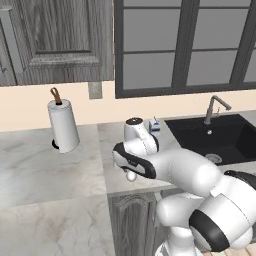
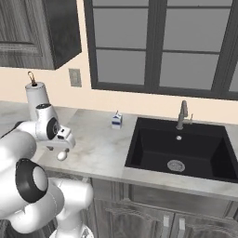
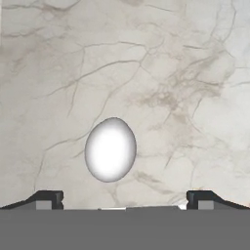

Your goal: Gather the eggs and milk located in the vicinity of the sink area and place them right next to the bowl.

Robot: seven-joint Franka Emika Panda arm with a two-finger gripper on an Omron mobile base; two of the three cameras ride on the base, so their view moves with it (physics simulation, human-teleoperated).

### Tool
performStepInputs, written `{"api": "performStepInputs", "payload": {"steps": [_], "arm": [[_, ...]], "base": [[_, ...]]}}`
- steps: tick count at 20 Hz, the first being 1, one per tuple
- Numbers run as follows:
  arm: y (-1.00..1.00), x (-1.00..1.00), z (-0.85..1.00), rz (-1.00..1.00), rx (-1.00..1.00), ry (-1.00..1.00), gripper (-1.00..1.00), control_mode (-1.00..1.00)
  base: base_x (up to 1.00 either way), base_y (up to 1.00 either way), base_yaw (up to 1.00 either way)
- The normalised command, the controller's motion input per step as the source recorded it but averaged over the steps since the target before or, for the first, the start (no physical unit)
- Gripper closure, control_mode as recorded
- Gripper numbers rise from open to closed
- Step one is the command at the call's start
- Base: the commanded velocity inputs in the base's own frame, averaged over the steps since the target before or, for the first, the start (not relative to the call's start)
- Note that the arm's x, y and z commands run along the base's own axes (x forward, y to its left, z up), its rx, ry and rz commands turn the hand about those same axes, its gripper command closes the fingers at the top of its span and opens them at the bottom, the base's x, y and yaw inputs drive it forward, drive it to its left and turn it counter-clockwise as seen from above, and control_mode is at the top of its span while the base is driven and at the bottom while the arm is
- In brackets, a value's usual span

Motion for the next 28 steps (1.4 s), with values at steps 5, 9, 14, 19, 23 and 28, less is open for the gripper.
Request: {"api": "performStepInputs", "payload": {"steps": [5,9,14,19,23,28], "arm": [[0.02,0.09,-0.14,-0.01,0.0,0.0,-1.0,-1.0],[0.04,0.09,-0.15,-0.01,0.0,0.0,-1.0,-1.0],[0.1,0.07,-0.19,-0.02,0.0,0.0,-1.0,-1.0],[0.02,0.0,-0.22,-0.02,0.0,0.0,-1.0,-1.0],[0.0,0.0,-0.22,-0.02,0.0,0.0,-1.0,-1.0],[0.0,0.06,-0.24,-0.02,0.0,-0.01,-1.0,-1.0]], "base": [[0.0,0.0,0.0],[0.0,0.0,0.0],[0.0,0.0,0.0],[0.0,0.0,0.0],[0.0,0.0,0.0],[0.0,0.0,0.0]]}}
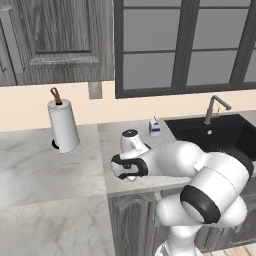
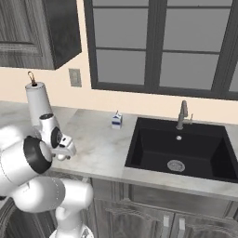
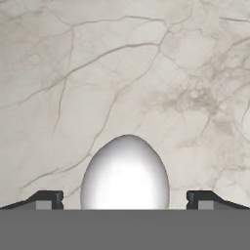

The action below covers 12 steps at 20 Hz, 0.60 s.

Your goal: Gather the eggs and milk located in the vicinity of the sink area and place them right next to the bowl.

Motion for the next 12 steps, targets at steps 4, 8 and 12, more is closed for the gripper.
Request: {"api": "performStepInputs", "payload": {"steps": [4,8,12], "arm": [[0.0,0.15,-0.25,-0.01,0.0,-0.03,-1.0,-1.0],[0.03,0.09,-0.23,-0.02,0.0,-0.01,-1.0,-1.0],[0.15,0.11,-0.23,-0.02,0.0,0.0,1.0,-1.0]], "base": [[0.0,0.0,0.0],[0.0,0.0,0.0],[0.0,0.0,0.0]]}}
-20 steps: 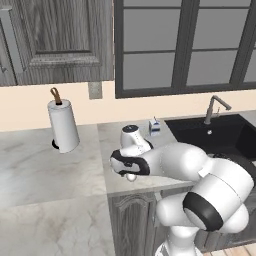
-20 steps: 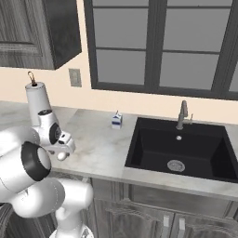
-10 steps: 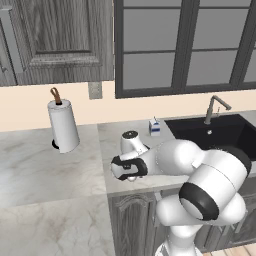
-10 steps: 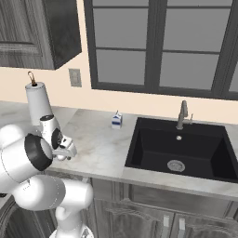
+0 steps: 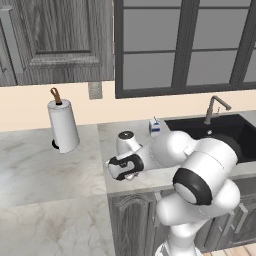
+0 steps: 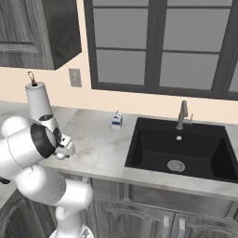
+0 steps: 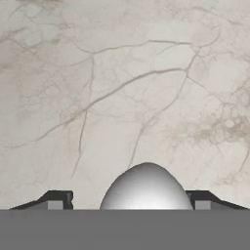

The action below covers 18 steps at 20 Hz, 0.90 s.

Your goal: Gather the eggs and milk located in the vicinity of the sink area and place them right next to the bowl.

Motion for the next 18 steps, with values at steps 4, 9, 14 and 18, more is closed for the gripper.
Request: {"api": "performStepInputs", "payload": {"steps": [4,9,14,18], "arm": [[0.01,0.0,-0.19,-0.02,0.0,0.0,1.0,-1.0],[0.0,0.0,-0.21,-0.01,0.0,0.0,1.0,-1.0],[-0.2,-0.09,0.03,-0.04,0.08,-0.09,1.0,-1.0],[-0.45,-0.16,0.36,-0.01,0.13,-0.26,1.0,-1.0]], "base": [[0.0,0.0,0.0],[0.0,0.0,0.0],[0.0,0.0,0.0],[0.0,0.0,0.0]]}}
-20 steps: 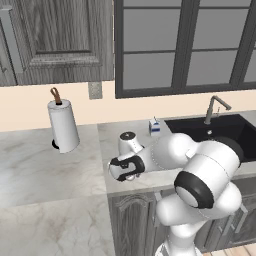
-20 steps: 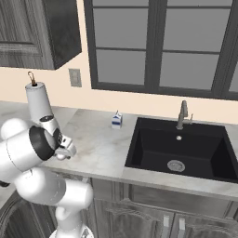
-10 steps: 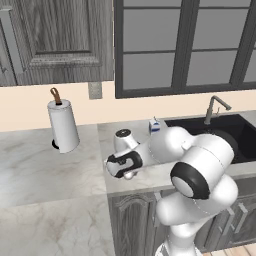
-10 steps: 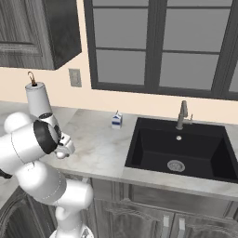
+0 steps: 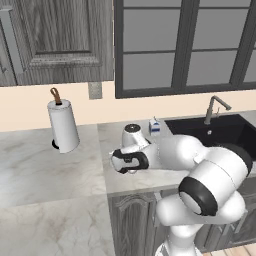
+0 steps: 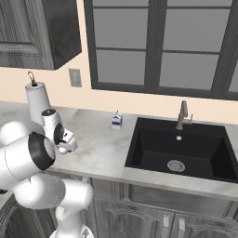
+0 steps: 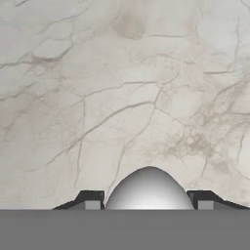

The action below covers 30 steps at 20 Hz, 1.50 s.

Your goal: Gather the eggs and milk located in the vicinity of the sink area and place them right next to the bowl.

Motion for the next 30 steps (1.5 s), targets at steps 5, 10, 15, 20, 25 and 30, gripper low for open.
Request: {"api": "performStepInputs", "payload": {"steps": [5,10,15,20,25,30], "arm": [[-0.52,-0.17,0.43,-0.03,0.14,-0.24,1.0,-1.0],[-0.42,-0.09,0.51,-0.06,0.11,-0.09,1.0,-1.0],[-0.33,-0.15,0.51,-0.08,0.01,0.02,1.0,-1.0],[-0.3,-0.18,0.39,-0.1,0.0,0.12,1.0,-1.0],[-0.24,-0.23,0.22,-0.14,0.0,0.14,1.0,-1.0],[-0.24,-0.29,0.2,-0.18,0.0,0.13,1.0,-1.0]], "base": [[0.0,0.0,0.0],[0.0,0.0,0.0],[0.0,0.0,0.0],[0.0,0.0,0.0],[0.0,0.0,0.0],[0.0,0.0,0.0]]}}
